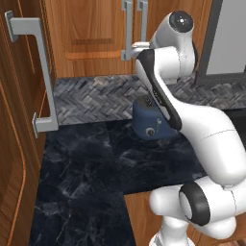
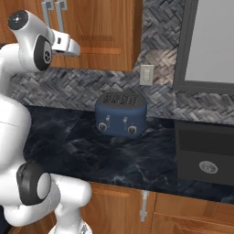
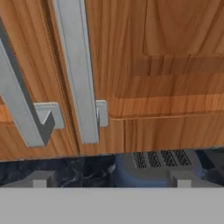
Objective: Open the cabinet. Pick the bar soap and place it next to the sink. Then close the cabinet.
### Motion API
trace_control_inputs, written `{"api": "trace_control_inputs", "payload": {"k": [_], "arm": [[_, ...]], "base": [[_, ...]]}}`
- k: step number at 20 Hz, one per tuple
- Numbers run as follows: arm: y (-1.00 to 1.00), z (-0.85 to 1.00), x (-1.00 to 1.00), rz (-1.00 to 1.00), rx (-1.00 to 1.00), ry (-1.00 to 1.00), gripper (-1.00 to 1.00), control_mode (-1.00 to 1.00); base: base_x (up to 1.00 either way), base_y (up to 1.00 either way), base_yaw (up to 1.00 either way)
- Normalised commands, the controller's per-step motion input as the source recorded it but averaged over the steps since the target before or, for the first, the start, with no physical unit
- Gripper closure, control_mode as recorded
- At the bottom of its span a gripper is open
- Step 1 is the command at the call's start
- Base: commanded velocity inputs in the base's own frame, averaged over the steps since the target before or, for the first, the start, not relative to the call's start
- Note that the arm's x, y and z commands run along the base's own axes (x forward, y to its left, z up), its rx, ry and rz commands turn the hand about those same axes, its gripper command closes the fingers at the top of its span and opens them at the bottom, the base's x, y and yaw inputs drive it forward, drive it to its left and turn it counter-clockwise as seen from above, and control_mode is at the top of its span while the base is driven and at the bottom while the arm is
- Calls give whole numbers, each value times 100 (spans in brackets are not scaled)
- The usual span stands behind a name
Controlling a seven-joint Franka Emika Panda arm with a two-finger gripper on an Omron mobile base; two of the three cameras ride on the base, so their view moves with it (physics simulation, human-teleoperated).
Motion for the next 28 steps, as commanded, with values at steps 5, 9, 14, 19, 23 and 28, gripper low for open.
{"api": "trace_control_inputs", "payload": {"k": [5,9,14,19,23,28], "arm": [[0,0,42,0,0,-4,-100,-100],[7,0,56,0,0,-11,-100,-100],[16,0,50,0,0,-7,-100,-100],[6,0,46,0,0,-3,-100,-100],[1,0,48,0,0,0,-100,-100],[2,0,53,0,0,-1,-100,-100]], "base": [[0,0,0],[0,0,0],[0,0,0],[0,0,0],[0,0,0],[0,0,0]]}}
